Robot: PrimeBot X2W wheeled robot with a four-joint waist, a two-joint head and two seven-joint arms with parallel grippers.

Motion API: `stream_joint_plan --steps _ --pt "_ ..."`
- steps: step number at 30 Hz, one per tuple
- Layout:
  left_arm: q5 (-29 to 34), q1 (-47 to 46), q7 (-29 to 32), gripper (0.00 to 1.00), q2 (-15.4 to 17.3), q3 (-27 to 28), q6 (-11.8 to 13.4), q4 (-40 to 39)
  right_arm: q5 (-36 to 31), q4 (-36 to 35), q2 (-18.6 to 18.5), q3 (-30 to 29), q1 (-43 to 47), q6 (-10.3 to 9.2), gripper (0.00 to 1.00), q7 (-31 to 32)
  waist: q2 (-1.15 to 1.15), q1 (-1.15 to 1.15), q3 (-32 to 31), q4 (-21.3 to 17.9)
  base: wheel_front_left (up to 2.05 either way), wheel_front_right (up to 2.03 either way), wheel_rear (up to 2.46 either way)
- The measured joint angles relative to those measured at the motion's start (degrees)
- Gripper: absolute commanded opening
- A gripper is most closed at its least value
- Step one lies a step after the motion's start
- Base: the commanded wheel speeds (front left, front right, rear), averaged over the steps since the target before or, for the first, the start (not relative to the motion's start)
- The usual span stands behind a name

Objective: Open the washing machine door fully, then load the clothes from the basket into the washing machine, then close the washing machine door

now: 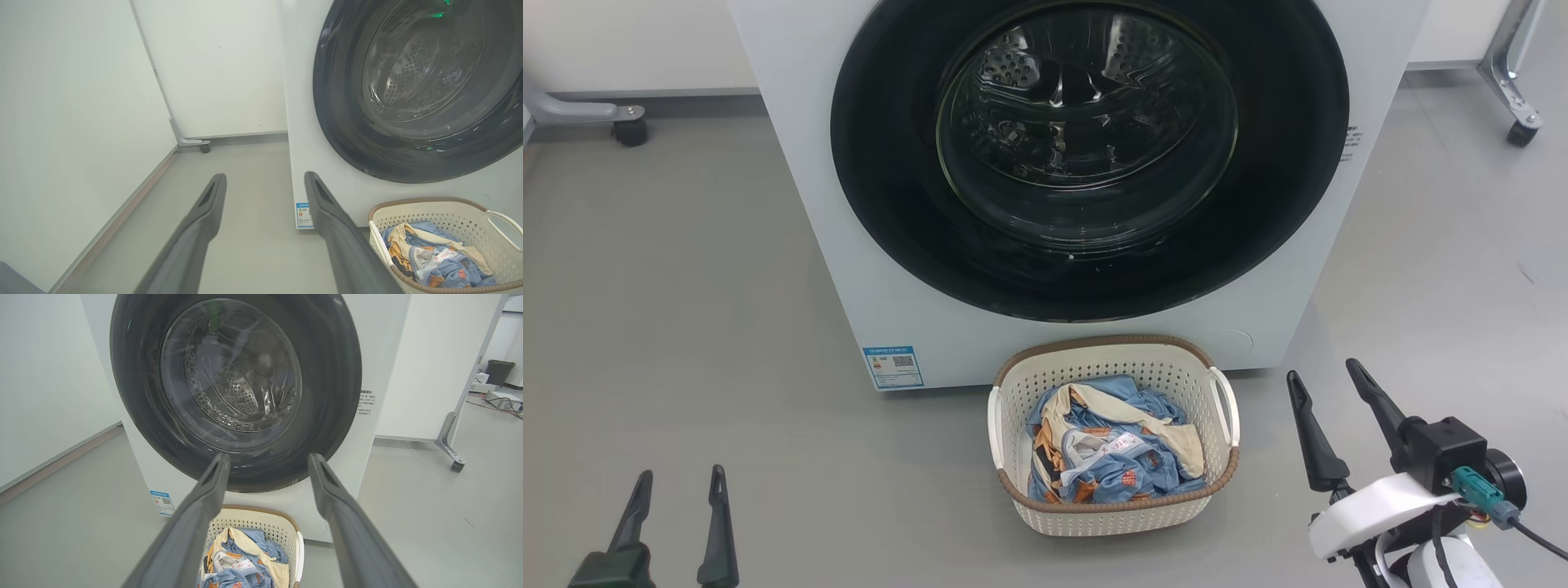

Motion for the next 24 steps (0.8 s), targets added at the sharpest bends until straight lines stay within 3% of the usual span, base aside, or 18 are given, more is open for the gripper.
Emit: stream_joint_plan --steps 24 --pt "1.09 -0.01 0.0 1.0 -0.6 0.86 -0.57 -0.18 -0.05 0.0 0.47 0.1 -0.01 0.0 1.0 0.0 0.0 0.0 0.71 -0.24 0.41 0.41 -0.82"
